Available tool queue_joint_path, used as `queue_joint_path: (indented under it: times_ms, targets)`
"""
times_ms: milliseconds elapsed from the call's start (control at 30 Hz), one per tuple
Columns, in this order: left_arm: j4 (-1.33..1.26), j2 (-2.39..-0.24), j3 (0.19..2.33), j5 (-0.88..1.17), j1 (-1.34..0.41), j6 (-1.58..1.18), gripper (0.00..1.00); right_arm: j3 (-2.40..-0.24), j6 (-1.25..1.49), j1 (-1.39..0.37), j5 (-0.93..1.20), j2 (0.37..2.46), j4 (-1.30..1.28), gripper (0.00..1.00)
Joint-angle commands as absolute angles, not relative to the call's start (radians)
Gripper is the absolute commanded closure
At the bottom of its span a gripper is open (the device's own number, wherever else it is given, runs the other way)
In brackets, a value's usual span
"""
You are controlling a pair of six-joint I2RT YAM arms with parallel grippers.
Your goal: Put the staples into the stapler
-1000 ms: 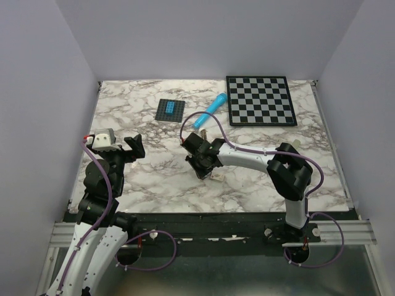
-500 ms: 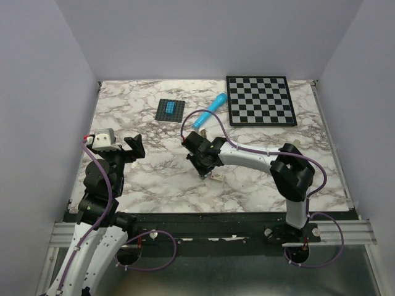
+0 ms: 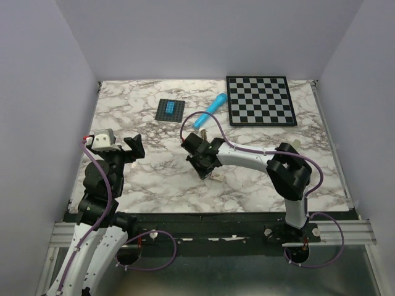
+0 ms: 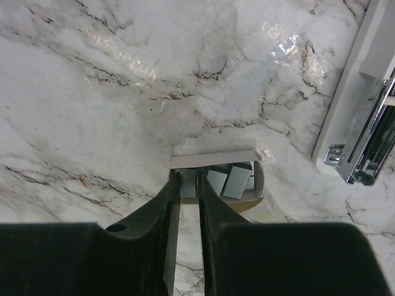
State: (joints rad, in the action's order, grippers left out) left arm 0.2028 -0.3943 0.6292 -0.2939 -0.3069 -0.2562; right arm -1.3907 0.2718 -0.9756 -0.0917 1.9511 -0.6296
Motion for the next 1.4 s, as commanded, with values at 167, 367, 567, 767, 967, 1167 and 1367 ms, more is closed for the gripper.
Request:
queue_joint_path:
  times_ms: [167, 367, 567, 767, 967, 1167, 1367]
  targets:
    - [0.179, -0.383, 0.62, -0.27, -0.298, -0.267, 0.01, -1.43, 0.256, -0.988, -0.077, 1.974, -0.635, 0.74]
    - [0.179, -0.383, 0.62, -0.27, -0.298, -0.267, 0.01, -1.439, 0.258, -0.991, -0.083, 1.983, -0.643, 0.74]
    - [0.181, -0.382, 0.618, -0.27, -0.298, -0.267, 0.01, -1.433, 0.262, -0.989, -0.1, 2.0, -0.649, 0.74]
    - [0.181, -0.385, 0.62, -0.27, -0.298, -0.268, 0.01, -1.424, 0.265, -0.989, -0.12, 1.991, -0.653, 0.74]
    - [0.181, -0.383, 0.62, -0.27, -0.296, -0.268, 0.01, -1.428, 0.265, -0.991, -0.126, 1.956, -0.658, 0.74]
    - [0.179, -0.382, 0.618, -0.27, -0.296, -0.268, 0.01, -1.439, 0.264, -0.991, -0.146, 1.924, -0.657, 0.74]
    - [0.179, -0.38, 0.618, -0.27, -0.296, -0.268, 0.01, -1.437, 0.265, -0.991, -0.143, 1.954, -0.658, 0.74]
